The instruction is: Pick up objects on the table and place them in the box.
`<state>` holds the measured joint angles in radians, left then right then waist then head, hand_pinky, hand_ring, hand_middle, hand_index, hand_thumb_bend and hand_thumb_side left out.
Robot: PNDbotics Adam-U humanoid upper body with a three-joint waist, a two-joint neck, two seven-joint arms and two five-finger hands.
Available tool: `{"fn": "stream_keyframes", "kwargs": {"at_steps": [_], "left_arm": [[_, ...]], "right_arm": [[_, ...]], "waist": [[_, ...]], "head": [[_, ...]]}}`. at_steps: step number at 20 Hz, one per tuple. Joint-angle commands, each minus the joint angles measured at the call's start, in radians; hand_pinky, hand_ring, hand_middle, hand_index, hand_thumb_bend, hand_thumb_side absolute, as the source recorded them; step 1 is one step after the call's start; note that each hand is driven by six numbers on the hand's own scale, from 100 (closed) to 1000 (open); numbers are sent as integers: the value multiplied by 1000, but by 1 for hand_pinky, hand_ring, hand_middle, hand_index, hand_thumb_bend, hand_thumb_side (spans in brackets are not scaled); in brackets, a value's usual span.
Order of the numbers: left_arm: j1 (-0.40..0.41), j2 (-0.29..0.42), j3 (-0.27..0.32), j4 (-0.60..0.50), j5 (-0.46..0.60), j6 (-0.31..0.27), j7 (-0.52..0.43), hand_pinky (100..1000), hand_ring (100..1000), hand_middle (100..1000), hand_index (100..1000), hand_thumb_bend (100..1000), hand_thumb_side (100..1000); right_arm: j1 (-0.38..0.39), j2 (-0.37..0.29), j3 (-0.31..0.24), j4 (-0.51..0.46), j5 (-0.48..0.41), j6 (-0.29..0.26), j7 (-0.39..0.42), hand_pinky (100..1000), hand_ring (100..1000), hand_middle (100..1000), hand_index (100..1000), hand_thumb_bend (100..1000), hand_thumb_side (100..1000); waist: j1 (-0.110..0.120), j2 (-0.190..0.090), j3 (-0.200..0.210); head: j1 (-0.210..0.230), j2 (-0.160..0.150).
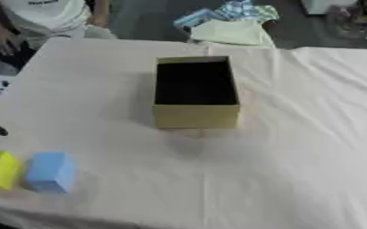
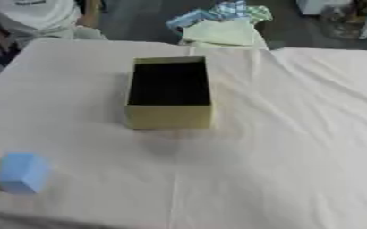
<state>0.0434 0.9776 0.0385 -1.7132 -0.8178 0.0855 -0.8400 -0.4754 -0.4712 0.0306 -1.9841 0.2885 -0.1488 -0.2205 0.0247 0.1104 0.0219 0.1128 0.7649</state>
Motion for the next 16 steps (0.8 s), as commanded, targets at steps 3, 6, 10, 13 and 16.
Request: {"fn": "stream_keyframes", "kwargs": {"at_steps": [3, 6, 10, 13, 16], "left_arm": [[-26, 43, -6, 26, 6, 1, -1, 897, 899, 877, 942, 801, 283], [-37, 39, -14, 37, 9, 7, 8, 864, 855, 809, 907, 771, 296], [-43, 38, -24, 49, 0, 12, 9, 847, 831, 791, 886, 774, 271], [-45, 35, -27, 55, -12, 12, 1, 792, 769, 732, 826, 724, 224], [-45, 32, -29, 60, -5, 18, 0, 690, 677, 621, 736, 670, 171]], "right_arm": [[-15, -10, -8, -16, -3, 0, -4, 813, 743, 584, 851, 100, 728], [-14, -9, -8, -16, -4, 1, -4, 813, 743, 583, 851, 100, 728], [-13, -8, -8, -16, -4, 1, -4, 812, 742, 583, 851, 100, 729], [-12, -8, -8, -16, -4, 1, -4, 812, 742, 583, 851, 100, 729], [-12, -7, -9, -16, -4, 1, -5, 812, 742, 582, 851, 100, 729]], "waist": [[2, -8, -3], [2, -7, -6], [2, -7, -7], [2, -7, -8], [1, -7, -9]], "head": [[1, 5], [0, 5], [1, 5], [2, 5], [1, 5]]}}
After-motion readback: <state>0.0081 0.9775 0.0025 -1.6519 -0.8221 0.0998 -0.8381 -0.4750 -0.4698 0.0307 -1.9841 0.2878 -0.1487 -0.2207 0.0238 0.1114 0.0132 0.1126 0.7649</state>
